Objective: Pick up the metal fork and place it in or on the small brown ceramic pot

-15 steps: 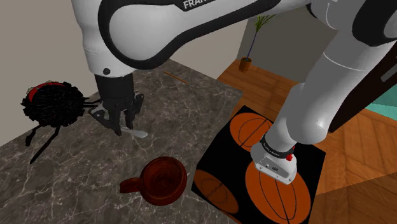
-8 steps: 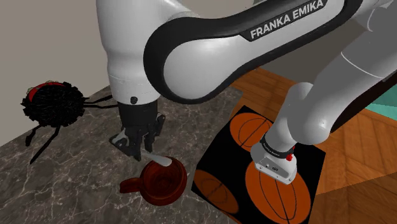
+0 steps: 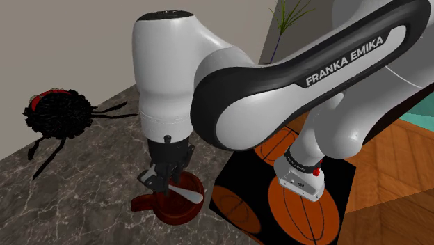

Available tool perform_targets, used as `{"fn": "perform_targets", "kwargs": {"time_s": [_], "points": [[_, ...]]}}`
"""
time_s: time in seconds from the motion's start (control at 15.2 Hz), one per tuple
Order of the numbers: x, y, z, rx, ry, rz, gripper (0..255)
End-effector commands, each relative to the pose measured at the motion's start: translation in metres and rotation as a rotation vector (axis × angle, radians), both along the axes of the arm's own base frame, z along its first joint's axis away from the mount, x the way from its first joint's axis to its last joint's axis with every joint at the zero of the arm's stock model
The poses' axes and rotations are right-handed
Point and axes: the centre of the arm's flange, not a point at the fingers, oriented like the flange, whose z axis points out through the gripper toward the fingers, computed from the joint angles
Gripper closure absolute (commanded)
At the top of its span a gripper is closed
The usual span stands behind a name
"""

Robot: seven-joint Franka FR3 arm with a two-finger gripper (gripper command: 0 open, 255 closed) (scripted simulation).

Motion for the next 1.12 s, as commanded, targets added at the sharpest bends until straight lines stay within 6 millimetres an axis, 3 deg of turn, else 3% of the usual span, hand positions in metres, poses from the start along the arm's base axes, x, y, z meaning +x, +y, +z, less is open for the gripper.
{"fn": "perform_targets", "kwargs": {"time_s": [0.0, 0.26, 0.79, 0.86, 1.06], "points": [[0.0, 0.0, -0.01, 0.001, 0.0, 0.0, 255], [0.0, 0.0, -0.03, 0.001, 0.0, 0.0, 255], [0.0, 0.0, -0.03, 0.001, 0.0, 0.0, 255], [0.0, 0.0, -0.03, 0.001, 0.0, 0.0, 0], [0.0, 0.0, -0.03, 0.001, 0.0, 0.0, 0]]}}
